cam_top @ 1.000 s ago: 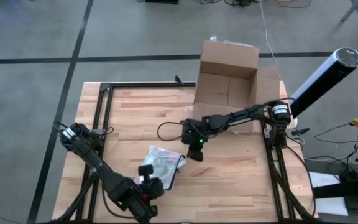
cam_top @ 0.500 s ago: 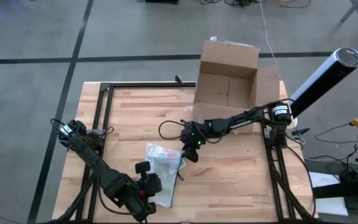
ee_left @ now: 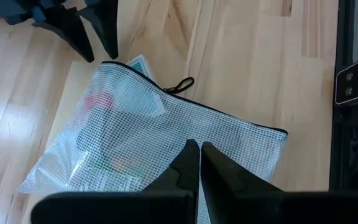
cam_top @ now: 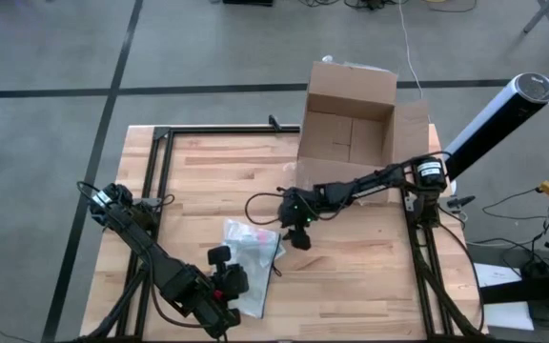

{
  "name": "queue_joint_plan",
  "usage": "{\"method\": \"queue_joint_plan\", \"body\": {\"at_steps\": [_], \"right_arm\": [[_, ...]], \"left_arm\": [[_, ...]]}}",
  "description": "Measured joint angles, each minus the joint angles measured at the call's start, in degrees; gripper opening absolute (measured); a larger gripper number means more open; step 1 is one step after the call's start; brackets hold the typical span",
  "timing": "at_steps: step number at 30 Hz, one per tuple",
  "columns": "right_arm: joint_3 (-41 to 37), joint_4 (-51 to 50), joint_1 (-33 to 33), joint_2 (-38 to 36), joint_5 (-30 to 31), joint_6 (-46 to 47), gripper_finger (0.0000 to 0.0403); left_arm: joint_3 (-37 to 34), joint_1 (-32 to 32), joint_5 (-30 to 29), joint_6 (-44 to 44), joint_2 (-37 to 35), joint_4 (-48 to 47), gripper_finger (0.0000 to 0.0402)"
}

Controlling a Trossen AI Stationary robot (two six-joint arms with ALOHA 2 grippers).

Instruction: Unpack boxes

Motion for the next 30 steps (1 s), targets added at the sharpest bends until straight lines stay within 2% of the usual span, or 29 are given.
{"method": "queue_joint_plan", "body": {"at_steps": [6,12,22,30], "right_arm": [[-0.31,3.17,0.44,0.10,3.78,-5.34,0.0180],[-1.93,5.48,0.52,0.10,4.17,-8.80,0.0170],[-4.66,12.56,0.53,0.11,4.03,-8.12,0.0147],[-4.59,15.86,1.07,3.85,3.13,-6.28,0.0116]], "left_arm": [[0.00,0.10,0.15,-3.41,0.00,0.00,0.0000],[0.00,0.48,1.06,-4.29,-0.02,-0.02,0.0000],[0.00,2.59,2.10,-3.90,-0.04,-0.04,0.0000],[-0.02,3.16,2.20,-3.69,-0.07,0.13,0.0000]]}}
